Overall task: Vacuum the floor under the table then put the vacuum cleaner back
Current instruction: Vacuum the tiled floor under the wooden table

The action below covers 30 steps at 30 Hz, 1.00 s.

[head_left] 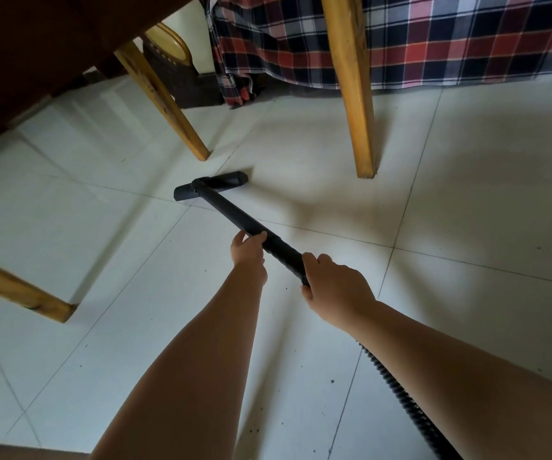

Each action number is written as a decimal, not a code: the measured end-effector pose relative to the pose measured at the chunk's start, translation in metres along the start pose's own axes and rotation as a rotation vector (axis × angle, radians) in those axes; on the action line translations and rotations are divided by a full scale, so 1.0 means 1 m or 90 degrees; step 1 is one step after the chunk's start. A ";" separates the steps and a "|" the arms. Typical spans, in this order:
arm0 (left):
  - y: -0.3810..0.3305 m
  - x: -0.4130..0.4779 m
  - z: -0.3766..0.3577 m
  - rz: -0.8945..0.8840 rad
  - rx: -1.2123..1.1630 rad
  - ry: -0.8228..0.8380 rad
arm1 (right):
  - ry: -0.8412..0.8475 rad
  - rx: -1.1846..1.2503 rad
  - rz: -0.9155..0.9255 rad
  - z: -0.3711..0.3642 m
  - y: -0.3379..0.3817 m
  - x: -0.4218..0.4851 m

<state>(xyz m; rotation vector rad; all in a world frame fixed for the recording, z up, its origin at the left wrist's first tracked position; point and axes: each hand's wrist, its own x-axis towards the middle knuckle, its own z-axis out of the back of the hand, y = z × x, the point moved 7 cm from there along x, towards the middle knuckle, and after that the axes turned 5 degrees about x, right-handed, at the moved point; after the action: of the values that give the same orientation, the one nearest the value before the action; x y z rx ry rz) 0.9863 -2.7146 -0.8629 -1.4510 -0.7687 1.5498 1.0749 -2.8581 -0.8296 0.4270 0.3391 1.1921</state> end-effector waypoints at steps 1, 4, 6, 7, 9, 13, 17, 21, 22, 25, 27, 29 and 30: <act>0.002 -0.001 -0.001 0.004 -0.001 0.002 | 0.001 -0.002 0.002 0.000 -0.003 -0.003; 0.007 -0.006 -0.004 0.001 0.006 -0.005 | 0.004 -0.006 0.005 0.002 -0.009 -0.016; 0.010 -0.012 -0.005 -0.004 0.007 -0.019 | 0.005 -0.010 0.009 0.004 -0.013 -0.025; 0.012 -0.016 -0.006 -0.006 0.009 -0.024 | 0.004 -0.012 0.012 0.006 -0.015 -0.030; 0.015 -0.024 -0.007 -0.006 0.013 -0.028 | 0.005 -0.016 0.017 0.010 -0.018 -0.040; 0.022 -0.044 -0.012 -0.004 0.010 -0.024 | 0.010 -0.024 0.020 0.019 -0.025 -0.059; 0.027 -0.068 -0.013 -0.006 0.007 -0.028 | 0.009 -0.040 0.029 0.028 -0.028 -0.081; 0.036 -0.093 -0.015 -0.001 0.017 -0.024 | 0.009 -0.052 0.037 0.038 -0.035 -0.108; 0.038 -0.101 -0.016 0.001 0.018 -0.022 | 0.007 -0.055 0.038 0.040 -0.038 -0.115; 0.049 -0.121 -0.020 0.017 0.016 -0.013 | 0.009 -0.072 0.043 0.047 -0.046 -0.138; 0.057 -0.135 -0.022 0.031 0.016 -0.009 | 0.004 -0.091 0.051 0.050 -0.051 -0.153; 0.064 -0.147 -0.024 0.044 0.004 -0.005 | -0.002 -0.098 0.052 0.055 -0.055 -0.167; 0.067 -0.152 -0.024 0.047 -0.004 -0.003 | -0.006 -0.105 0.054 0.058 -0.057 -0.173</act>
<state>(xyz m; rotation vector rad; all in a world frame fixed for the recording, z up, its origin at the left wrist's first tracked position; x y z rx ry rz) 0.9926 -2.8823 -0.8551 -1.4955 -0.7311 1.6087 1.0909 -3.0465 -0.8022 0.3066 0.2140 1.2888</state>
